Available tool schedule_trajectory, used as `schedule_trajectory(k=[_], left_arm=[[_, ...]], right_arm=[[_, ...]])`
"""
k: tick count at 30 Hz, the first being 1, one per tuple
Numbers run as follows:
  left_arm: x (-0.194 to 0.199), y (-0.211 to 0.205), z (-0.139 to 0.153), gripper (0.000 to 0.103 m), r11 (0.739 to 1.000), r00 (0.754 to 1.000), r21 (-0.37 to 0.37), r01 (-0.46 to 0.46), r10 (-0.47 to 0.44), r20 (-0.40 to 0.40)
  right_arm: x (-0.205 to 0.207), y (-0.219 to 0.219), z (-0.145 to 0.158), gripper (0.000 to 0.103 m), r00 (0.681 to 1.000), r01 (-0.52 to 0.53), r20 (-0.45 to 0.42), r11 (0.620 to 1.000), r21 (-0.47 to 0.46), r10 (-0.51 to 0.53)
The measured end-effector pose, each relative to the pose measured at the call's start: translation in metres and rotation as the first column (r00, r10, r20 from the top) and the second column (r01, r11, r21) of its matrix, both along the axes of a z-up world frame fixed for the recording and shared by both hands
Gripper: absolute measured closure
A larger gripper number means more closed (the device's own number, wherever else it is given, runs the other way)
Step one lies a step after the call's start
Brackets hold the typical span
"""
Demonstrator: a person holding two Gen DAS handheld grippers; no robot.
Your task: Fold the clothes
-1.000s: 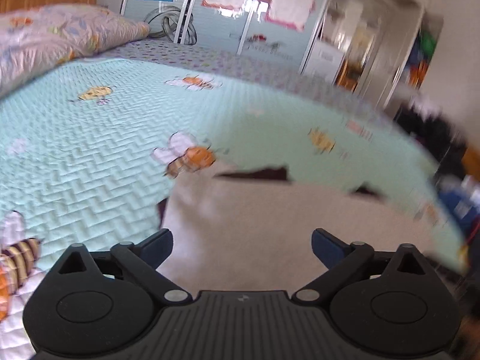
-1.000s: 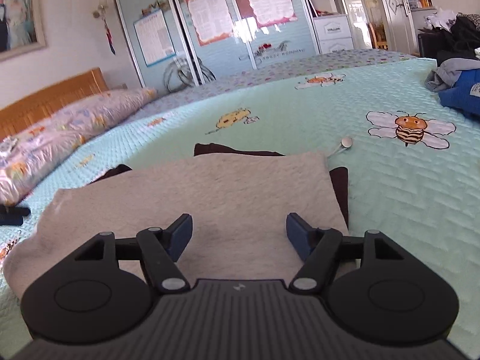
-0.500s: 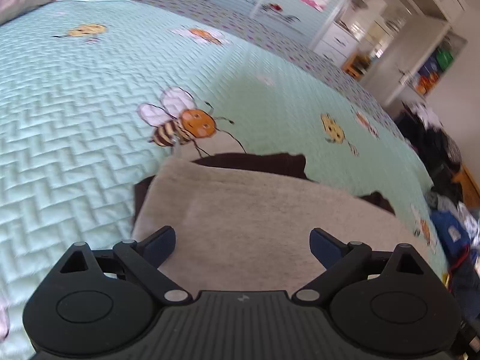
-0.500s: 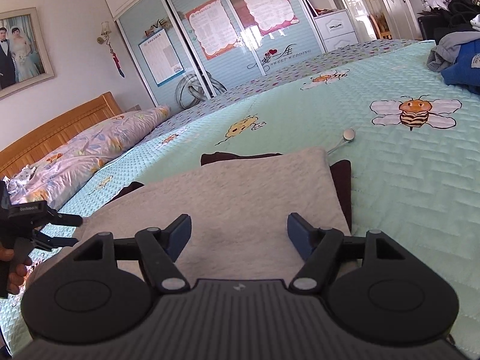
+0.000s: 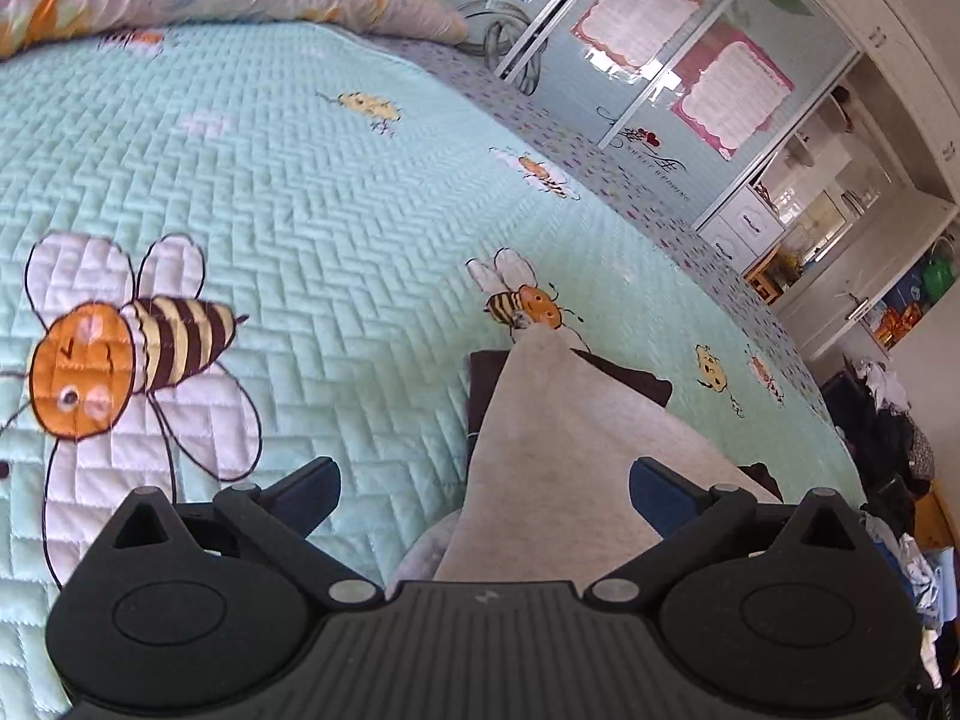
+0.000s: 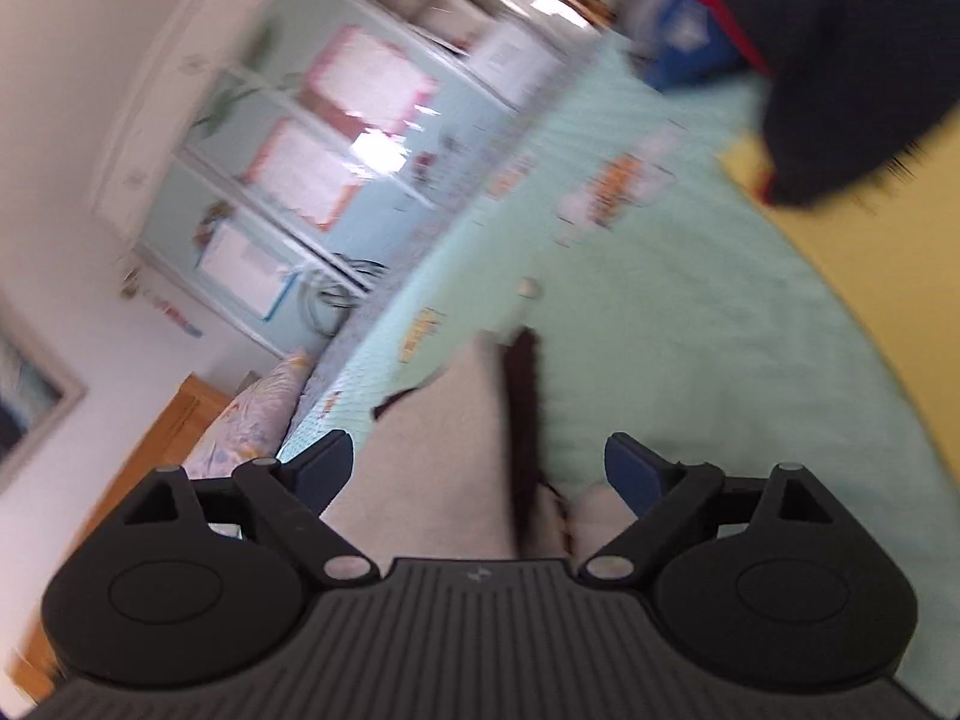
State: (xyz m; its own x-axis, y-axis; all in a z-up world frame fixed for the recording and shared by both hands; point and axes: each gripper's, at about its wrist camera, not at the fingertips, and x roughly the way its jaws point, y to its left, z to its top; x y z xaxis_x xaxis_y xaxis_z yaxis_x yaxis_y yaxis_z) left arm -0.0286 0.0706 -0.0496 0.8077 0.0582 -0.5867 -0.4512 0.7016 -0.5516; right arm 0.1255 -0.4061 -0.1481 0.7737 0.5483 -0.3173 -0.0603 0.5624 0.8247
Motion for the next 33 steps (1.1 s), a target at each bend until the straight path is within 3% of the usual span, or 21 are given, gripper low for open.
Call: schedule_trajectory(k=[2,6,9,11,15,21,26,28,30,33], left_arm=[[0.000,0.000,-0.005,0.001,0.999,1.000,-0.034,0.000,0.000,-0.007],[0.004,-0.006,-0.013,0.001,0.997,0.999,-0.062,0.038,-0.039,-0.014],[0.006,-0.008,-0.016,0.001,0.996,0.998,-0.068,0.050,-0.052,-0.021],[0.007,-0.009,-0.016,0.001,0.996,0.998,-0.071,0.059,-0.061,-0.023],[0.011,-0.009,-0.013,0.001,0.994,0.996,-0.060,0.087,-0.088,-0.011],[0.010,0.002,-0.022,0.001,0.996,0.999,-0.080,0.047,-0.049,-0.024],[0.013,-0.006,-0.007,0.001,0.993,0.994,-0.044,0.106,-0.104,0.038],[0.019,-0.007,0.000,0.001,0.993,0.993,0.003,0.114,-0.114,0.022],[0.022,-0.001,-0.001,0.001,0.997,0.997,0.026,0.070,-0.069,-0.018],[0.019,0.014,-0.017,0.001,0.998,0.998,-0.050,0.045,-0.047,-0.051]], right_arm=[[0.009,-0.009,-0.009,0.012,0.995,-0.060,-0.072,0.994,0.093,0.067],[0.032,0.002,-0.008,0.011,0.965,-0.190,-0.174,0.981,0.044,0.195],[0.048,0.017,-0.005,0.000,0.940,-0.280,-0.195,0.960,0.025,0.279],[0.058,0.027,-0.002,0.000,0.932,-0.301,-0.213,0.954,-0.007,0.293],[0.078,0.046,-0.002,0.000,0.924,-0.330,-0.222,0.943,-0.045,0.312],[0.103,0.060,-0.002,0.000,0.902,-0.399,-0.201,0.916,-0.041,0.383],[0.110,0.070,0.006,0.000,0.875,-0.467,-0.182,0.882,-0.065,0.450],[0.109,0.069,0.008,0.000,0.872,-0.475,-0.173,0.877,-0.072,0.458],[0.105,0.068,0.012,0.000,0.881,-0.464,-0.157,0.881,-0.098,0.447],[0.086,0.062,0.022,0.001,0.949,-0.312,-0.106,0.928,-0.201,0.296]])
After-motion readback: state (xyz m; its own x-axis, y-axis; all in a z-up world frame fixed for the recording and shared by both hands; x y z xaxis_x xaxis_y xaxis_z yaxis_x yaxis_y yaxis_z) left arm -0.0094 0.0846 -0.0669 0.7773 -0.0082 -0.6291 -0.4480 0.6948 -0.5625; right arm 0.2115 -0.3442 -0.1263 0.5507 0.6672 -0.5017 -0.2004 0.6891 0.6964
